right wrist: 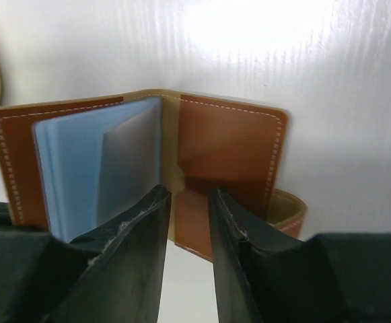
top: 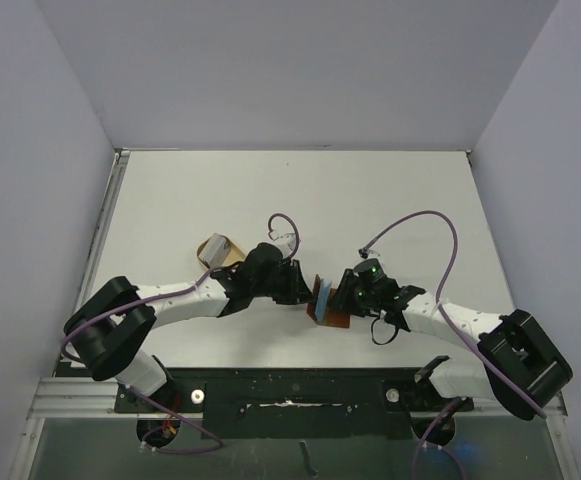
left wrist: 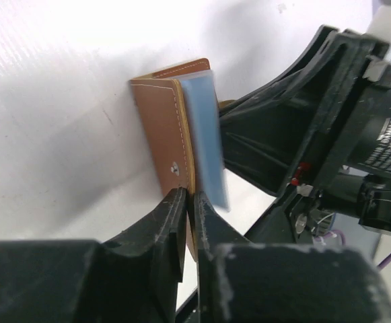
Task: Put the credit cards into the card holder
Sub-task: Open the card holder at the center of the board.
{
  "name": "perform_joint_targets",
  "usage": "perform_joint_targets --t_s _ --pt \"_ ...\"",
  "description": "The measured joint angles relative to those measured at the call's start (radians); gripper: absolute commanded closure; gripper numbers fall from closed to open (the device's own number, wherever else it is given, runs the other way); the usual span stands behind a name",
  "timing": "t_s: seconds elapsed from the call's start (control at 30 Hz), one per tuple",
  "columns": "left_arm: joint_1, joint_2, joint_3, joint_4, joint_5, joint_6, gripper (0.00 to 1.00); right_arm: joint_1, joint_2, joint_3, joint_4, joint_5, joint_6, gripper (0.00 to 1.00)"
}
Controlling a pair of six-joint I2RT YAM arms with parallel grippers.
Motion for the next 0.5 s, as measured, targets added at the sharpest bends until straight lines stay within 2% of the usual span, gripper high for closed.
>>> perform_joint_targets --t_s 0.23,0.37,0.5 --pt "0.000 -0.001 -0.032 0.075 0.039 -0.022 0.99 -0.003 0.005 -0.036 0.052 0.000 0.000 0.70" --pt "0.001 -0.001 -0.032 0.076 0.040 -0.023 0.82 -0.003 0.003 -0.038 0.060 -0.003 -0.003 0.70" --pt "0.001 -0.001 -0.032 0.075 0.043 -0.026 0.77 -0.003 -0.012 -0.038 0.062 -0.016 -0.007 0.70"
